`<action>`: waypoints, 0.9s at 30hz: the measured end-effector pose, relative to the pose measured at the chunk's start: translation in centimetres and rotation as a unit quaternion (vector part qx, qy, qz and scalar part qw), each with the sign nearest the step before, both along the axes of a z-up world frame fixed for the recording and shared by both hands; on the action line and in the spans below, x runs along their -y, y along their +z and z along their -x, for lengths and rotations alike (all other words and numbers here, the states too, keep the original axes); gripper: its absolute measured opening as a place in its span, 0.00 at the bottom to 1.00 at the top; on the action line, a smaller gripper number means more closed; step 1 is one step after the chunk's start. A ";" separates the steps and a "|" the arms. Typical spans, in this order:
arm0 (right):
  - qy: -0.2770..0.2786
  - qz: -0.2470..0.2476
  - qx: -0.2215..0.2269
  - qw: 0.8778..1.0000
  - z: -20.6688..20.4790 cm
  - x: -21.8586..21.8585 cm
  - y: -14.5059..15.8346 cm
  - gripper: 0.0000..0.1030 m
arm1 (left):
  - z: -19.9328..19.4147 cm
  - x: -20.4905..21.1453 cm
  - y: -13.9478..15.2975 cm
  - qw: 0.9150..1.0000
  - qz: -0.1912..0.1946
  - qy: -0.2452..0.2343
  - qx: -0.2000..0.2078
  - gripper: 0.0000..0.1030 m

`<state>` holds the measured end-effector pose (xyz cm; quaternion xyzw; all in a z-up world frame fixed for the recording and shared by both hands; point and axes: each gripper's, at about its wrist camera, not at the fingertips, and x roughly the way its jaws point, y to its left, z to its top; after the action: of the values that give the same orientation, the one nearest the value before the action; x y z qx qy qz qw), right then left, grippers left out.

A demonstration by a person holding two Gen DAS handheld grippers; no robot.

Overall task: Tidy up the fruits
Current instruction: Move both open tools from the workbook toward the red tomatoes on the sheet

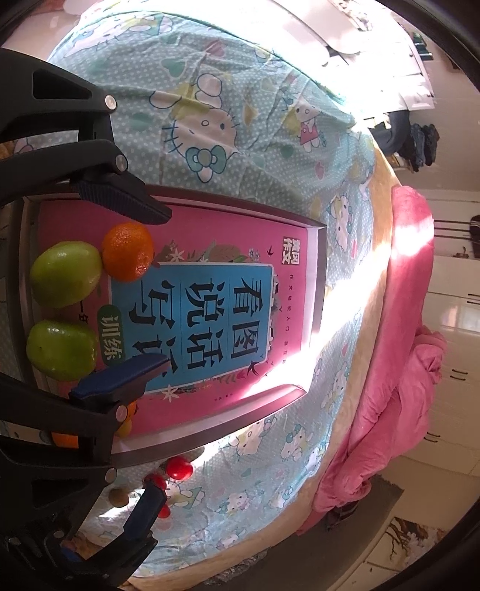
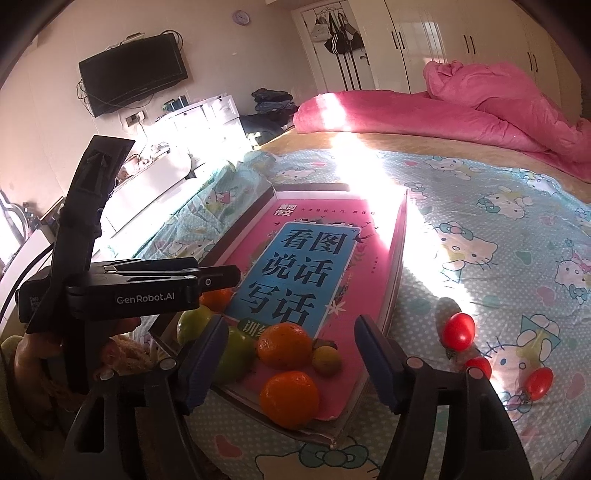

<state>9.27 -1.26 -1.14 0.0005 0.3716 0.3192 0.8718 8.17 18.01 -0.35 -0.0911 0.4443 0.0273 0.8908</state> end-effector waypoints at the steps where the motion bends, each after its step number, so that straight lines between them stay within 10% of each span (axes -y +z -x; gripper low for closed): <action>1: -0.001 -0.001 0.003 1.000 0.1 0.1 0.1 0.70 | 0.1 0.0 0.1 1.000 0.002 -0.001 0.004 0.76; 27: -0.075 -0.021 0.019 0.997 0.4 5.3 2.2 0.79 | 1.1 1.7 1.0 1.000 -0.001 -0.016 0.024 0.77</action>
<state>8.91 -6.54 1.04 0.0411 0.3468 0.2603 0.9001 7.10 16.28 0.61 -0.0836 0.4246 0.0111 0.9015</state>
